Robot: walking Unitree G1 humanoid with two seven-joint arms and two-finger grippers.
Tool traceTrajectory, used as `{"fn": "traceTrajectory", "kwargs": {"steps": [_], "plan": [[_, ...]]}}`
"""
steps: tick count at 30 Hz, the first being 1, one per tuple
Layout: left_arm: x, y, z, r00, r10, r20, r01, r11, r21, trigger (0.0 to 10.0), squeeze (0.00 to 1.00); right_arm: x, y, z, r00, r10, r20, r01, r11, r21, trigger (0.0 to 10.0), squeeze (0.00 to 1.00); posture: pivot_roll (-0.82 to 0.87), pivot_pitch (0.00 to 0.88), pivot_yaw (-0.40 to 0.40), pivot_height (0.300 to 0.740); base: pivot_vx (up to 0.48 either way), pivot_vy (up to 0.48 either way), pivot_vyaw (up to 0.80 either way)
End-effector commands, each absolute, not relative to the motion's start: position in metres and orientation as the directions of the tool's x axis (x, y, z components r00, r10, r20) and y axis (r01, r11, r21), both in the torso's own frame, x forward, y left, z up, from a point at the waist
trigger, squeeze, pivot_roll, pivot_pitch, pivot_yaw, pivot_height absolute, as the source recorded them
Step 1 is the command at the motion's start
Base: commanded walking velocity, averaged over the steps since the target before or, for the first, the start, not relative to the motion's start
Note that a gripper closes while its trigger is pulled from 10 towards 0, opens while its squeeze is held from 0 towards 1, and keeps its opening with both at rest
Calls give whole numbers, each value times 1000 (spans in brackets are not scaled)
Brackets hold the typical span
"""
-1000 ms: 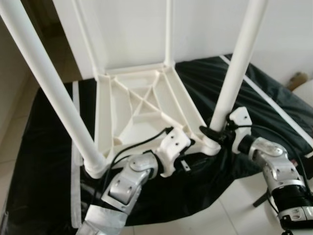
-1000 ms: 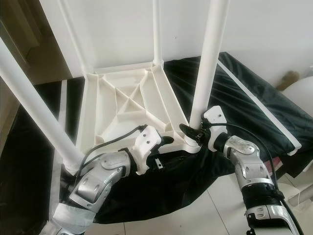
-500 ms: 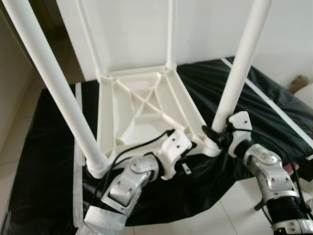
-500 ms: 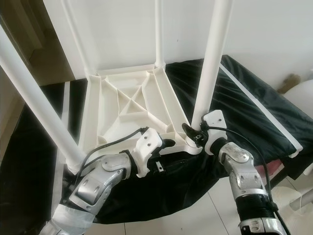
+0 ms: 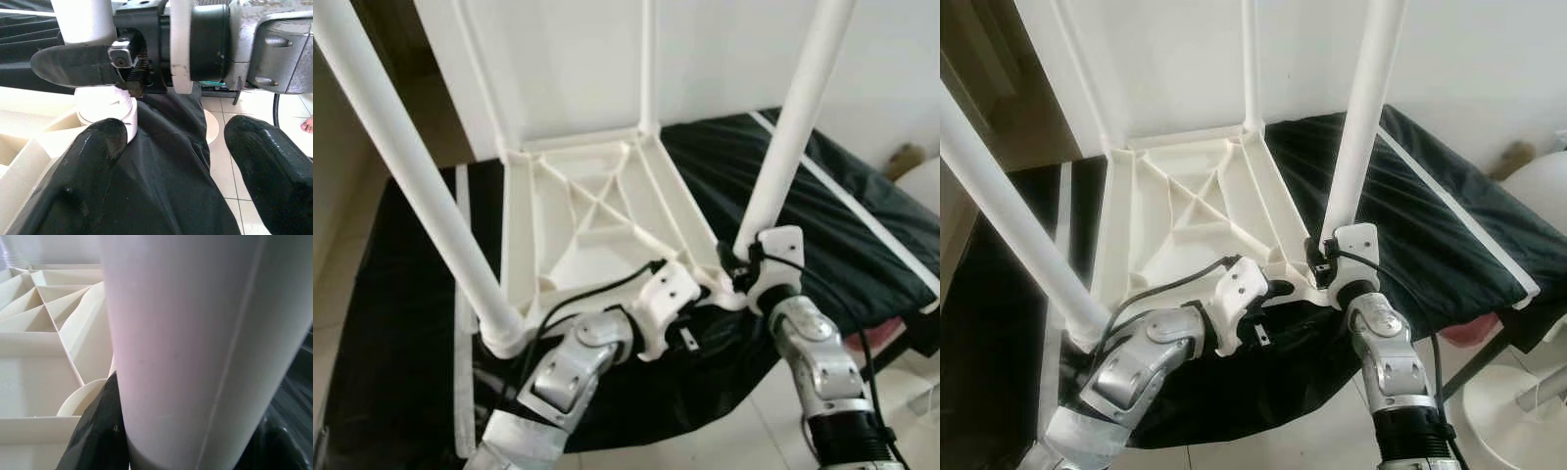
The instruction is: Building children table
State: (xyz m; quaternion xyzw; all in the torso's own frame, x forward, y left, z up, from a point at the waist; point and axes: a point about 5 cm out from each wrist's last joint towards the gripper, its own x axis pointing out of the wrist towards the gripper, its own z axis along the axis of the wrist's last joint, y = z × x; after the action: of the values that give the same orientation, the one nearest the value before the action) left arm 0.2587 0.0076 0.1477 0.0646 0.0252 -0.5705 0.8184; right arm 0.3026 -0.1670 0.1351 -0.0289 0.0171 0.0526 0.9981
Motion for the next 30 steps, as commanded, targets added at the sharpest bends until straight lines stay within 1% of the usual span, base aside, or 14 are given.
{"fn": "traceTrajectory", "kwargs": {"steps": [1,4,5,7,9,10,11,13,15,27,28,29,30], "plan": [[254,7,149,293,-948,-120,955,285,78,10000,0,295,-172,105,982,26,-189,-34,999,-41,10000,0,-89,0,38,740,0,0,0],[254,7,149,294,-948,-120,955,286,77,10000,0,293,-170,104,981,-6,-196,0,999,-34,10000,0,-85,0,35,740,0,0,0],[254,7,149,296,-948,-120,954,288,77,10000,0,291,-166,101,977,-56,-206,52,998,-26,10000,0,-83,0,34,740,0,0,0],[254,7,149,296,-948,-120,954,288,77,10000,0,291,-166,101,977,-56,-206,52,998,-26,10000,0,-83,0,34,740,0,0,0],[253,8,148,298,-947,-120,954,291,77,10000,0,285,-158,97,957,-188,-223,190,982,-13,10000,0,-75,0,29,740,0,0,0],[253,8,148,299,-947,-120,953,292,77,10000,0,283,-155,96,946,-230,-229,235,972,-9,10000,0,-75,0,29,740,0,0,0],[253,8,148,299,-947,-120,953,292,77,10000,0,283,-155,96,946,-230,-229,235,972,-9,10000,0,-75,0,29,740,0,0,0],[253,8,148,301,-946,-121,953,293,77,10000,0,282,-145,94,945,-220,-243,228,974,6,10000,0,-73,0,29,740,0,0,0],[252,9,148,300,-946,-122,953,292,77,10000,0,282,-143,95,947,-209,-242,216,976,3,10000,0,-73,0,29,740,0,0,0],[253,9,149,299,-946,-123,953,291,79,10000,0,283,-146,99,943,-237,-235,240,971,-13,10000,0,-71,0,30,740,0,0,0],[253,9,149,298,-947,-123,954,290,78,10000,0,283,-147,101,945,-240,-221,243,970,-12,10000,769,-72,0,31,740,0,0,0],[253,9,149,298,-947,-123,954,290,78,10000,0,283,-147,101,945,-240,-221,243,970,-12,10000,769,-72,0,31,740,0,0,0],[253,9,149,297,-947,-123,954,289,78,10000,0,284,-147,104,949,-237,-208,241,971,-6,10000,1000,-72,0,31,740,0,0,0]]}}
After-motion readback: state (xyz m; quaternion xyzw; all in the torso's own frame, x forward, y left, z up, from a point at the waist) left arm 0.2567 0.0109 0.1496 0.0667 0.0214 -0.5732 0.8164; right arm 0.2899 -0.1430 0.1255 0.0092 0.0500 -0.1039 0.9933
